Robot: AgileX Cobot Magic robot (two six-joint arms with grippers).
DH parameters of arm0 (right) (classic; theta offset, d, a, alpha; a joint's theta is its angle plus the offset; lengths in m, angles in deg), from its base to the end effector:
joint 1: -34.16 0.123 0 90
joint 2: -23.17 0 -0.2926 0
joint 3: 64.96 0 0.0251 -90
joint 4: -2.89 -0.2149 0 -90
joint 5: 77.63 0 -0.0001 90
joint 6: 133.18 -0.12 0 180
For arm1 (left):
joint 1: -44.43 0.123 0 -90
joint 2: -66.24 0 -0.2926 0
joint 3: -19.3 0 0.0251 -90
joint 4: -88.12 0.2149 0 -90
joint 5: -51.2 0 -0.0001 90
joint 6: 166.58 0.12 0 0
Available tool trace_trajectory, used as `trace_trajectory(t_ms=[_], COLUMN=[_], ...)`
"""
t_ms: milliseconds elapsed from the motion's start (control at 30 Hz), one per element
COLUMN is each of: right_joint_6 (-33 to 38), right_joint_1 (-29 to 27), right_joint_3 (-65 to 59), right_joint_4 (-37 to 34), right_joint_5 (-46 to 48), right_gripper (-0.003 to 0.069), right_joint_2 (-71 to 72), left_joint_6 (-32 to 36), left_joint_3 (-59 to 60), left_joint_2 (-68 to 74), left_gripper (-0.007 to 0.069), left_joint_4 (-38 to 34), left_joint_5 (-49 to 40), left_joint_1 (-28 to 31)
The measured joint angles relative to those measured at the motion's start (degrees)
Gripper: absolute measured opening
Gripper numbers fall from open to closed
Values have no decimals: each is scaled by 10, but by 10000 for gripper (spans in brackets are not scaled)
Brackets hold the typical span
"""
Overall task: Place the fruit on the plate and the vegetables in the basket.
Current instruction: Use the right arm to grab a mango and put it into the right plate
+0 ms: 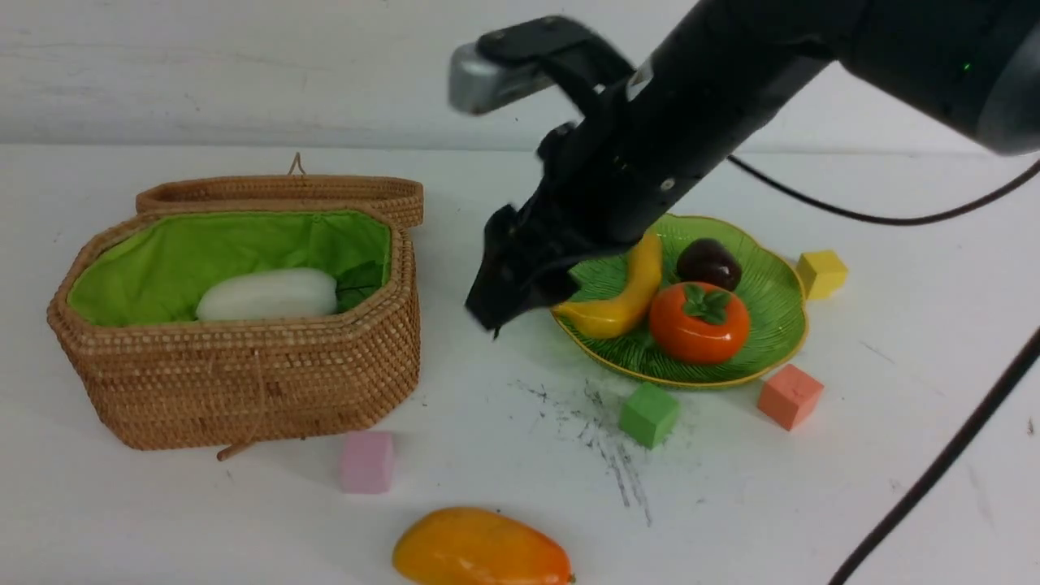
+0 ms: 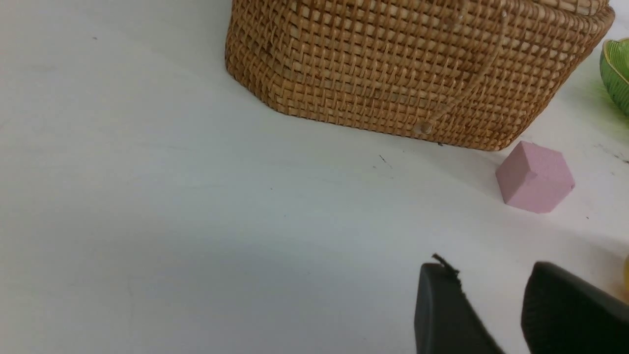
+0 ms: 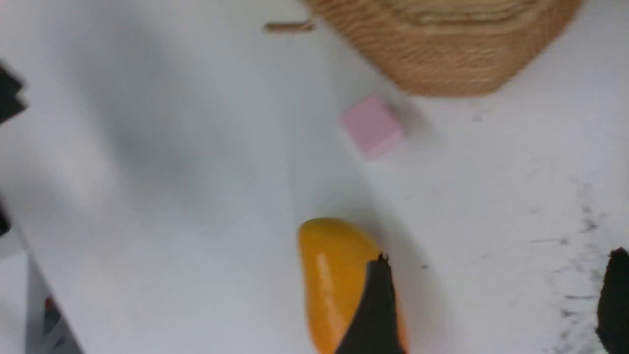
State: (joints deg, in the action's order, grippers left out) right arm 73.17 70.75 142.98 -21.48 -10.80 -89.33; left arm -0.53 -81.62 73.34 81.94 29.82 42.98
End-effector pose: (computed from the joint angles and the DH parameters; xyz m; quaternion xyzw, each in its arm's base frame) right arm 0.2779 0.2631 0.3431 -0.4667 0.8248 0.2293 0.2219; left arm 0.0366 -0.0056 0.1625 -0.1164 0.7976 -0.1242 0.5786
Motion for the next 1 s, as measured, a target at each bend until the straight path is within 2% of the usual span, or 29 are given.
trace_trajectory(t_ms=[133, 367, 567, 767, 1000], right_joint_6=[-4, -3, 31, 45, 35], right_joint_1=[49, 48, 48, 54, 54], right_joint_3=[-50, -196, -244, -247, -245], right_joint_4=[3, 26, 36, -7, -11], right_joint_5=[-4, -109, -188, -184, -182], right_gripper=[626, 658, 650, 640, 573], right_joint_2=[4, 3, -45, -94, -111], left_joint_6=[0, 0, 0, 0, 0], left_joint_3=[0, 0, 0, 0, 0], left_joint_2=[0, 0, 0, 0, 0], left_gripper=[238, 238, 238, 238, 238], left_joint_4=[0, 0, 0, 0, 0], left_joint_5=[0, 0, 0, 0, 0], left_joint_1=[0, 0, 0, 0, 0])
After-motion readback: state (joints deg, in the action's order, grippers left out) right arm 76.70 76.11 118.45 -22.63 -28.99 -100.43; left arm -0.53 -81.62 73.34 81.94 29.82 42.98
